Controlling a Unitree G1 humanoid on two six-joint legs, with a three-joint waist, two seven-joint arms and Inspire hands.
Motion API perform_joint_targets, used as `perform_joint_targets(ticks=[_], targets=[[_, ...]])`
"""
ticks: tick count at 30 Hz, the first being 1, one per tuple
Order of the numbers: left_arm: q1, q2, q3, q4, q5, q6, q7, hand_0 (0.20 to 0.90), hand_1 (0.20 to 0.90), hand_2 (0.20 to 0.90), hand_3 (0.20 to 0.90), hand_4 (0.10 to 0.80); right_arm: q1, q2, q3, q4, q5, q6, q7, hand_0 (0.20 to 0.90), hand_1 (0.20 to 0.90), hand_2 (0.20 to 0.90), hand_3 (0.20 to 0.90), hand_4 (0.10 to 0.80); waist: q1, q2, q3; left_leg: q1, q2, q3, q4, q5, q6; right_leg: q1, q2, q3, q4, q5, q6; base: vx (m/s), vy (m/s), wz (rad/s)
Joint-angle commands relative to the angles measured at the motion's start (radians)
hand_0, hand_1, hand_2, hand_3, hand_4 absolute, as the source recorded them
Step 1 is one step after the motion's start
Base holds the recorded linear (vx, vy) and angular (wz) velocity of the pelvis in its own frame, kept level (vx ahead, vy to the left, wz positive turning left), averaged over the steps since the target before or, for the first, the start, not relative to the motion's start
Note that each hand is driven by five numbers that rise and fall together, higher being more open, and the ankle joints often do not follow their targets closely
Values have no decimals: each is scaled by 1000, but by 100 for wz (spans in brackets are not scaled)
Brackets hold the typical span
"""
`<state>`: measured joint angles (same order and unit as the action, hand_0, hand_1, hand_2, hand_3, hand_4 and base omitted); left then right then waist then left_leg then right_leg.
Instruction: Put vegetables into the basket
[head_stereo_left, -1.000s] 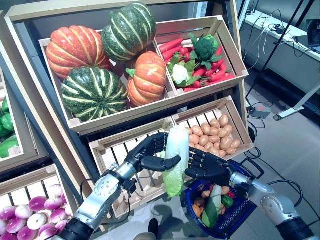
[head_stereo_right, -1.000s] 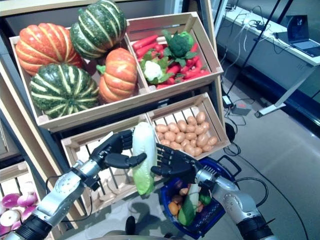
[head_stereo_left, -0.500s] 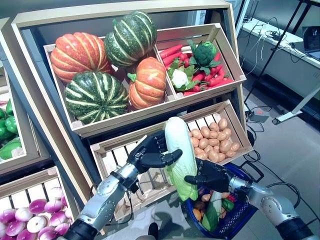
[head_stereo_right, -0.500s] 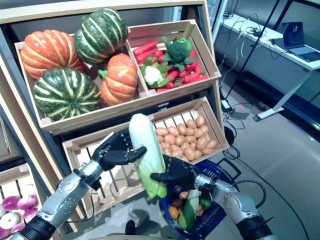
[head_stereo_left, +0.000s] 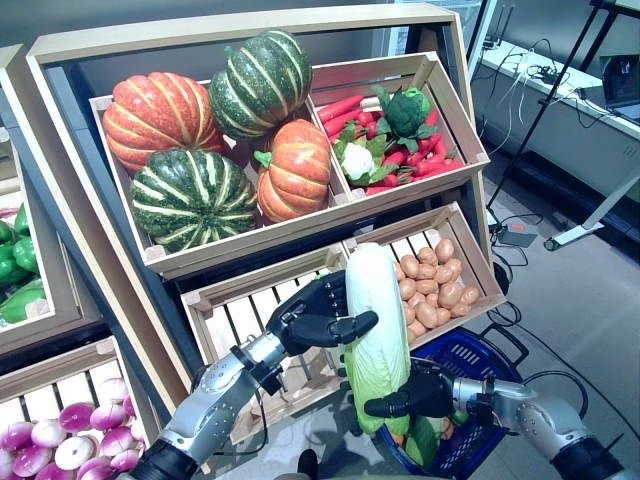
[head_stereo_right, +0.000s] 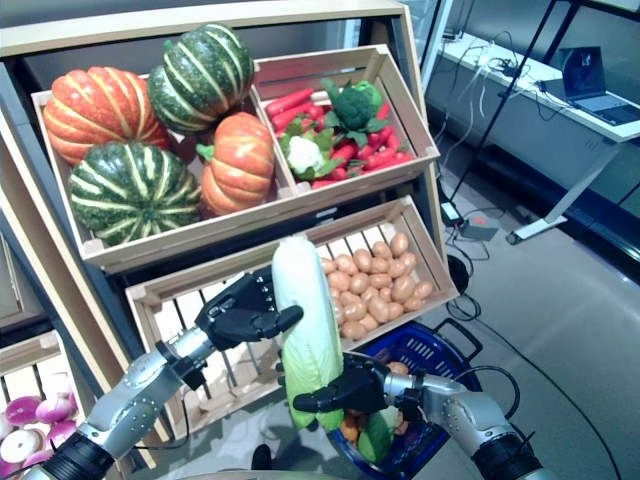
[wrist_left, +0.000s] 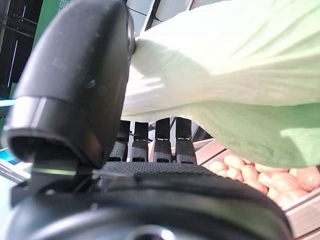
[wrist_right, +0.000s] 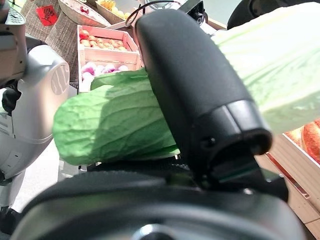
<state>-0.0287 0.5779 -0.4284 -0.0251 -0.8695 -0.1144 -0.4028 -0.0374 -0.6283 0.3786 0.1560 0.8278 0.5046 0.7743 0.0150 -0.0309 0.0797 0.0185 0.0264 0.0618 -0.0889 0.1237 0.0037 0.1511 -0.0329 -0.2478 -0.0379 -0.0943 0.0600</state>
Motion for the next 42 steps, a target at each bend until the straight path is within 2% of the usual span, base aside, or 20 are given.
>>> perform_joint_targets(ticks=[1, 2, 3, 4, 14, 22, 23, 24, 28, 30, 36, 42], targets=[[-154, -53, -10, -134, -87, -73, -99, 300, 300, 300, 300, 400, -72, -12, 52, -35, 35, -28, 81, 900, 900, 900, 900, 800, 3, -27, -54, 80, 3, 4, 2, -151, -24, -37, -68, 35, -49, 119, 48, 0, 0, 0], [-152, -50, -13, -135, -85, -70, -107, 300, 300, 300, 300, 400, -70, -14, 55, -38, 44, -37, 71, 900, 900, 900, 900, 800, 3, -26, -55, 80, 4, 5, 2, -151, -24, -37, -68, 36, -49, 119, 48, 0, 0, 0], [-152, -47, -14, -135, -86, -68, -110, 300, 300, 300, 300, 400, -70, -13, 54, -39, 52, -40, 58, 460, 460, 460, 460, 507, 3, -26, -55, 80, 4, 6, 2, -150, -24, -38, -67, 38, -49, 119, 48, 0, 0, 0], [-153, -43, -17, -138, -87, -62, -109, 300, 300, 300, 300, 400, -68, -8, 54, -40, 59, -51, 47, 300, 300, 300, 300, 400, 1, -25, -56, 80, 4, 6, 2, -150, -24, -38, -67, 40, -49, 120, 48, 0, 0, 0], [-145, -41, -10, -133, -81, -55, -113, 300, 300, 300, 300, 400, -55, 4, 28, -50, 83, -94, 21, 300, 300, 300, 300, 400, -4, -19, -58, 79, 6, 7, 2, -150, -24, -41, -66, 45, -49, 120, 50, 0, 0, 0], [-121, -35, 14, -128, -69, -44, -88, 300, 300, 300, 300, 400, -26, 27, -19, -73, 180, -173, -71, 300, 300, 300, 300, 400, -8, -13, -55, 78, 7, 8, 2, -150, -23, -43, -62, 49, -49, 119, 50, -3, -4, -1], [-108, -37, 28, -127, -60, -42, -89, 481, 481, 481, 481, 521, -13, 45, -36, -72, 202, -198, -83, 300, 300, 300, 300, 400, -8, -11, -53, 77, 8, 8, 2, -150, -22, -43, -60, 50, -49, 117, 49, 0, 0, 0], [-100, -40, 37, -126, -54, -41, -80, 900, 900, 900, 900, 800, -5, 61, -46, -78, 218, -211, -101, 300, 300, 300, 300, 400, -9, -9, -53, 76, 7, 6, 2, -150, -23, -44, -59, 51, -49, 117, 48, 0, 0, 0], [-72, -46, 82, -126, -30, -34, -40, 900, 900, 900, 900, 800, 26, 105, -98, -86, 244, -280, -172, 300, 300, 300, 300, 400, -14, -5, -49, 73, 8, 9, 2, -149, -22, -47, -56, 54, -49, 116, 48, -5, -17, -1], [-46, -49, 120, -125, -12, -30, -26, 900, 900, 900, 900, 800, 49, 126, -133, -91, 243, -356, -217, 300, 300, 300, 300, 400, -18, -3, -46, 69, 10, 11, 2, -146, -22, -52, -55, 58, -49, 116, 48, -9, -34, -2], [29, -59, 213, -126, 36, -10, -21, 900, 900, 900, 900, 800, 108, 176, -238, -113, 281, -432, -236, 300, 300, 300, 300, 400, -26, 4, -22, 38, 19, 13, 2, -126, -31, -76, -49, 57, -49, 122, 45, -26, -43, -5], [69, -55, 277, -90, 67, -42, 49, 900, 900, 900, 900, 800, 115, 208, -310, -71, 307, -545, -330, 300, 300, 300, 300, 400, -27, 5, 21, -4, 27, 22, 2, -112, -35, -113, -37, 54, -49, 123, 35, -74, -49, 1]])
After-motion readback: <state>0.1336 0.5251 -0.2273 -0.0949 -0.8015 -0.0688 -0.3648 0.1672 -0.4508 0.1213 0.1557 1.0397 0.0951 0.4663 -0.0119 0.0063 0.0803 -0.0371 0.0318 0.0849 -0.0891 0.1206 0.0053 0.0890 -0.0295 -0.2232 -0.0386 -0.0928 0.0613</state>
